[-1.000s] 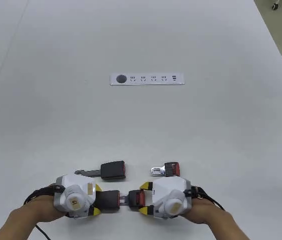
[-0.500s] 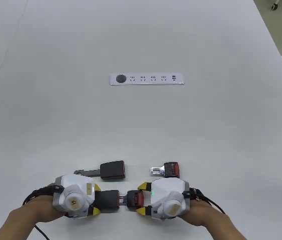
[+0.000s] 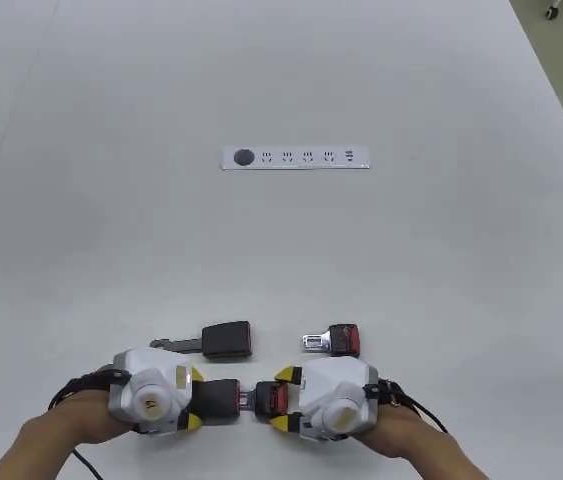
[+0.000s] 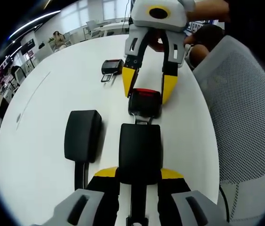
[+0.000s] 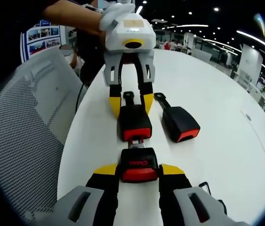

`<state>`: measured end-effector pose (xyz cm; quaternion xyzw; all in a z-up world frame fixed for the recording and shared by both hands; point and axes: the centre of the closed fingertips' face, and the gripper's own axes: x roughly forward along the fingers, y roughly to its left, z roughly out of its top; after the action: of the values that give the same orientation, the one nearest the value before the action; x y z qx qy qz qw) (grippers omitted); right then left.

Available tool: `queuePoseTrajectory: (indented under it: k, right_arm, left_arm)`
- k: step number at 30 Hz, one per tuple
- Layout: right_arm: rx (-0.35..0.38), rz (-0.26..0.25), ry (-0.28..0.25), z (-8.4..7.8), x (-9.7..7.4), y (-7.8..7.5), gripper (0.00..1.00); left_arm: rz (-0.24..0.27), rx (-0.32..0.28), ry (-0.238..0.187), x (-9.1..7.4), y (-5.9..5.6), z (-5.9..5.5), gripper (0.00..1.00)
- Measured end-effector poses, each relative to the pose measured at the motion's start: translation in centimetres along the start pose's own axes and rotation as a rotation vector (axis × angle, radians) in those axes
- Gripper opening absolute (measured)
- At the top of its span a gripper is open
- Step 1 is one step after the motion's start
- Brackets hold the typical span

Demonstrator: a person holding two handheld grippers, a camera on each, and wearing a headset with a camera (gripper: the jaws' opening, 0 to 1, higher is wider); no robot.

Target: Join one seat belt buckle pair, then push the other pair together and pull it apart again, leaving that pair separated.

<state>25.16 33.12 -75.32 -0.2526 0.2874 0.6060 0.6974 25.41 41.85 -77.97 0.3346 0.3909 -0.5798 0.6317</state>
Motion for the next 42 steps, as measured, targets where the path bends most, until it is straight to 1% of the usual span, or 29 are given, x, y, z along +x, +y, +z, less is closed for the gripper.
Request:
queuePoseTrajectory:
  k: [5,9,15,22,24,29,31,33,38,42]
  right_arm:
    - [0.006,0.002,0.002,-0.4,0.6,-0.1,0.29]
    - [0.005,0.006,0.001,-0.3,0.6,-0.1,0.28]
    - [0.007,0.018,0.004,-0.7,1.3,-0.1,0.28]
    - [0.014,0.029,0.002,-0.6,1.6,0.0,0.27]
    - [0.011,0.035,0.011,-0.5,1.6,0.0,0.27]
    - [0.015,0.033,0.012,-0.6,1.7,0.1,0.27]
    - [0.025,0.03,0.001,-0.4,1.9,0.1,0.27]
    - [0.001,0.036,0.011,-0.1,2.4,0.2,0.27]
    - [0.003,0.042,0.017,-0.1,2.3,0.2,0.27]
    - [0.003,0.032,0.015,0.2,2.6,0.1,0.27]
  left_arm:
    - [-0.001,0.004,0.007,0.0,0.0,-0.1,0.31]
    - [-0.001,0.006,0.008,0.0,-0.1,0.0,0.31]
    - [-0.001,0.01,0.013,-0.1,-0.1,0.1,0.31]
    - [-0.002,0.007,0.011,-0.1,-0.1,0.2,0.31]
    - [-0.002,0.008,0.009,-0.1,-0.1,0.1,0.31]
    - [-0.001,0.005,0.007,-0.2,-0.1,0.3,0.31]
    - [0.0,0.005,0.008,-0.2,-0.1,0.2,0.3]
    - [0.0,0.005,0.009,-0.2,-0.1,0.2,0.3]
    - [0.0,0.003,0.013,-0.3,-0.1,0.3,0.3]
    - [0.002,0.0,0.013,-0.4,-0.1,0.4,0.3]
